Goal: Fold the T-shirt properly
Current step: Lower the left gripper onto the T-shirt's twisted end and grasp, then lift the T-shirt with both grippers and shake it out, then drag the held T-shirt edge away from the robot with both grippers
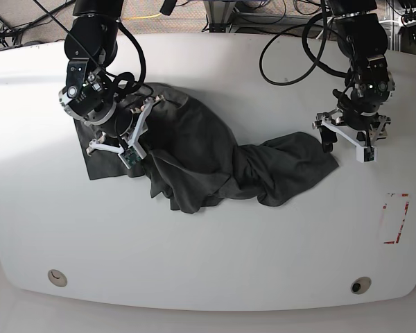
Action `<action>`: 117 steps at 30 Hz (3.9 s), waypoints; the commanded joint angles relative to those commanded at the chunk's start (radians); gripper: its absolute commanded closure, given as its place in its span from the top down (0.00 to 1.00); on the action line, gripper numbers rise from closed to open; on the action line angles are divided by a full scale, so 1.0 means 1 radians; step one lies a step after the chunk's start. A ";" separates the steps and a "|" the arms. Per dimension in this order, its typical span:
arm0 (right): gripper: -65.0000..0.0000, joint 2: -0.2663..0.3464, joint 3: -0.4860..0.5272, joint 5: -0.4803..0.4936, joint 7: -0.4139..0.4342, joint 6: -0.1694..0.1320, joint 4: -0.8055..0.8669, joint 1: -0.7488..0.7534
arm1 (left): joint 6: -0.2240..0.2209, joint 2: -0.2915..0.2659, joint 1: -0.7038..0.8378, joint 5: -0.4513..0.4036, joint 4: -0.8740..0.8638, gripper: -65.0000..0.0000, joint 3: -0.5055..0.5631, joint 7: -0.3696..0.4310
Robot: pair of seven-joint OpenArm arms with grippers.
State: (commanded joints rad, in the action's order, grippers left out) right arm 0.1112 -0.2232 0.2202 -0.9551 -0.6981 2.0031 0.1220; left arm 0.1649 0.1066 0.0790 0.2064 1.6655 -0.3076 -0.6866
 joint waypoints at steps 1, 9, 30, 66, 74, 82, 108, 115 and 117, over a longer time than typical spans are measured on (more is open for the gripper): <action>0.00 -0.002 -0.012 0.000 0.000 0.000 0.006 0.009 | 0.000 0.000 -0.014 0.000 -0.026 0.73 0.000 0.000; 0.00 -0.002 -0.043 0.002 0.002 0.000 0.015 0.040 | 0.060 0.002 -0.132 -0.003 -0.235 0.73 0.018 0.006; 0.00 -0.006 -0.219 0.068 0.002 0.000 0.014 -0.029 | 0.091 0.006 -0.238 0.000 -0.371 0.00 0.121 0.023; 0.00 0.287 0.081 0.043 -0.089 0.000 -0.333 -1.059 | 0.126 0.319 -0.818 -0.005 0.152 0.00 0.101 -0.195; 0.00 0.341 0.178 0.051 -0.107 0.000 -0.338 -1.195 | 0.129 0.341 -0.921 0.002 0.158 0.00 0.106 -0.252; 0.00 0.334 0.060 0.051 -0.164 0.000 -0.262 -1.023 | 0.216 0.328 -0.804 0.002 0.226 0.00 0.101 -0.308; 0.00 0.152 -0.318 0.298 -0.164 0.000 -0.051 -0.038 | 0.405 0.055 0.114 0.002 0.327 0.00 -0.164 -0.310; 0.00 0.137 -0.319 0.347 -0.164 0.000 -0.049 0.144 | 0.491 -0.012 0.313 0.000 0.327 0.00 -0.222 -0.308; 0.00 0.137 -0.321 0.356 -0.158 0.000 -0.049 0.187 | 0.523 -0.014 0.367 -0.002 0.327 0.00 -0.249 -0.307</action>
State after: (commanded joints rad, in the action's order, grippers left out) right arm 0.2478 -0.5439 0.5762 -1.1132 -0.6981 1.9540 0.3092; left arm 0.6882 0.0928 0.4457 0.2048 1.9924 -0.5562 -0.9935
